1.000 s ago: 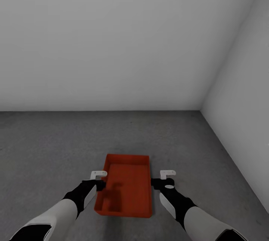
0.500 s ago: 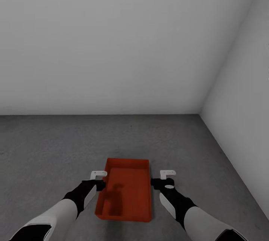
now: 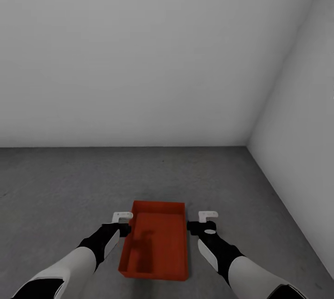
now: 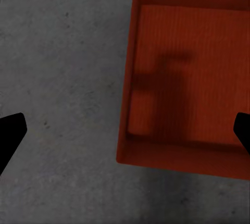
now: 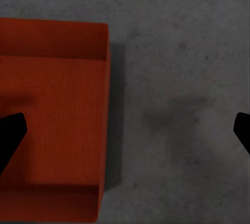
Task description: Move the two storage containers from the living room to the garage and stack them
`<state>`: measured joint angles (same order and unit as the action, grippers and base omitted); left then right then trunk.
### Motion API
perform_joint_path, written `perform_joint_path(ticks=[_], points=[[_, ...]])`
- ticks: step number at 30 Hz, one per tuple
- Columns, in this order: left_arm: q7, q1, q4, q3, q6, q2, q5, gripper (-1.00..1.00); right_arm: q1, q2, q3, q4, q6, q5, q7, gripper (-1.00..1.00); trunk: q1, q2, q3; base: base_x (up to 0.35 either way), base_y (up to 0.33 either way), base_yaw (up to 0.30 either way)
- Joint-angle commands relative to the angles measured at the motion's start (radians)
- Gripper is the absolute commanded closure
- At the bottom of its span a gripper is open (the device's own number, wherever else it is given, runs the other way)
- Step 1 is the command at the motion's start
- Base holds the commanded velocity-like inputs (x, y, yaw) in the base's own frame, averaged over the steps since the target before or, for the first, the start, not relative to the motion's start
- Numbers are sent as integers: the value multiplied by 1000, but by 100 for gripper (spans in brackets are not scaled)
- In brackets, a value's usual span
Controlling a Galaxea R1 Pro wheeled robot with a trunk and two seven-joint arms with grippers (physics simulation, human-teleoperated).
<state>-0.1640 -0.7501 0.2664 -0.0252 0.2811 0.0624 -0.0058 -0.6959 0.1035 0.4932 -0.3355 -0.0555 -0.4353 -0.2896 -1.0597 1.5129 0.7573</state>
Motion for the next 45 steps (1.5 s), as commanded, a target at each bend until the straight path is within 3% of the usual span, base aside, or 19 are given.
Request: perform_joint_path(ticks=[1,25,35,40,45], points=[[-3,0,2,-2,6,1,0,-100,-1,-1,8,-2,-6,-5,-8,-100,4,-7,-4,0,0,0],[-1,0,-9,0,6,0,0,-100,-1,-6,8,10,-6,-3,-8,-100,96,-175,-116,0,0,0],[2,0,-20,-2,13,-14,7,-100,0,-1,11,20,-8,-3,-8,-100,134,-245,-163,0,0,0],[-3,0,-74,-3,12,-16,9,-100,-3,-1,11,33,-9,-2,-7,-100,153,-280,-187,0,0,0],[0,0,-106,-4,8,-37,9,-100,-2,-1,11,36,-9,-2,-6,-100,173,-315,-210,0,0,0]])
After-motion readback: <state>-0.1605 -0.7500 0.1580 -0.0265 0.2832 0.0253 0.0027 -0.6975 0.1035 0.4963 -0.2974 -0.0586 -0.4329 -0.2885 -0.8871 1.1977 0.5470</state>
